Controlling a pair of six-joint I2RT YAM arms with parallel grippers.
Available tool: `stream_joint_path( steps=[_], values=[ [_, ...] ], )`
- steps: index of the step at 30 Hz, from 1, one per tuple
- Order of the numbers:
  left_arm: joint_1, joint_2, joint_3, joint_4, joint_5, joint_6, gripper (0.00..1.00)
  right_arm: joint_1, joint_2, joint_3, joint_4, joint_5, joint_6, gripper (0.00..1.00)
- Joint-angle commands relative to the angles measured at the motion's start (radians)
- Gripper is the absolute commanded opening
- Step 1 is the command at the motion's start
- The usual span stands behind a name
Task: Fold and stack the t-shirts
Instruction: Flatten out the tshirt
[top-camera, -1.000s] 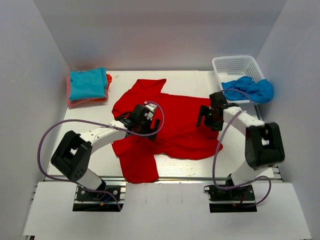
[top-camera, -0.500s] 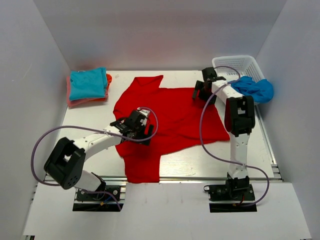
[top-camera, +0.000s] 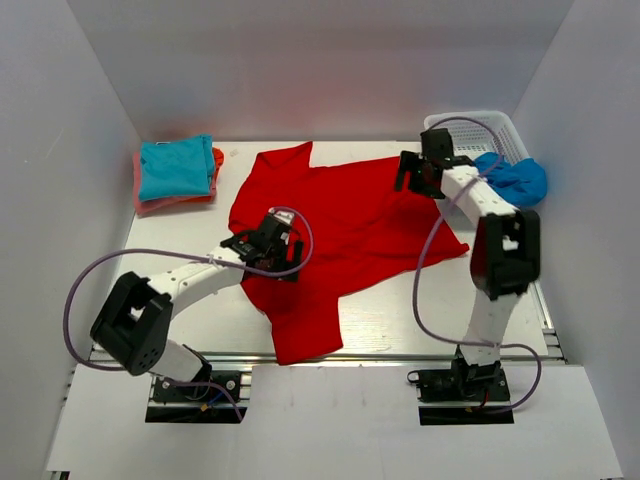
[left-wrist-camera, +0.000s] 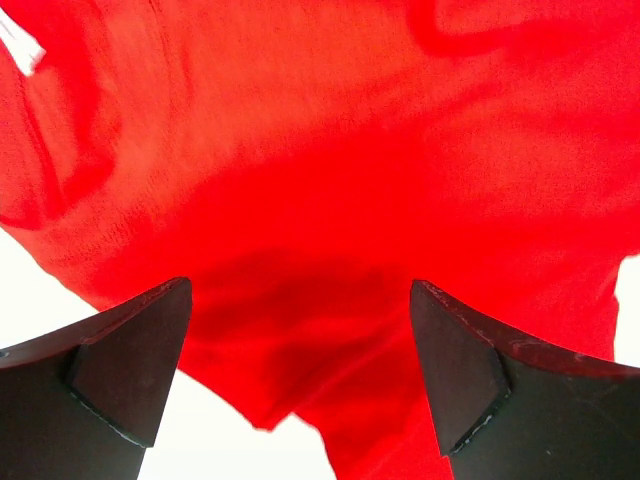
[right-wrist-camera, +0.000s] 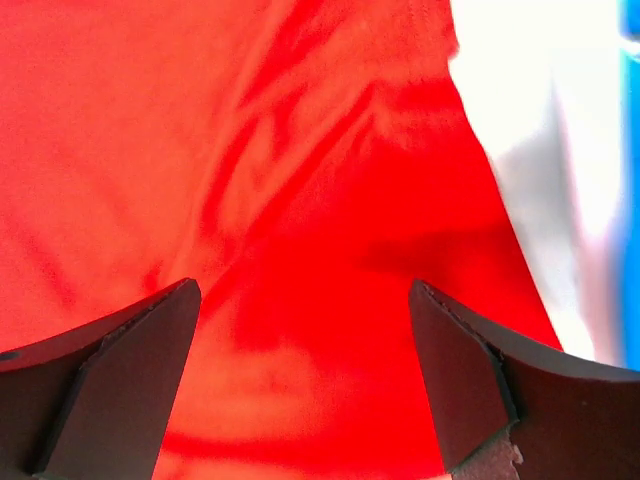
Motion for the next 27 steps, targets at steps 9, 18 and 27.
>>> stream_joint_path(
  steps=[9, 18, 27],
  values=[
    [0.114, 0.274, 0.386, 0.035, -0.109, 0.004, 1.00, 0.021, -0.483, -0.587, 0.127, -0.167, 0.077, 0.90],
    [0.209, 0.497, 0.547, 0.073, -0.038, 0.026, 1.00, 0.077, -0.554, -0.750, 0.284, -0.246, 0.029, 0.90],
    [0.301, 0.603, 0.595, 0.130, 0.100, 0.017, 1.00, 0.108, -0.426, -0.715, 0.282, -0.218, 0.054, 0.90]
  ],
)
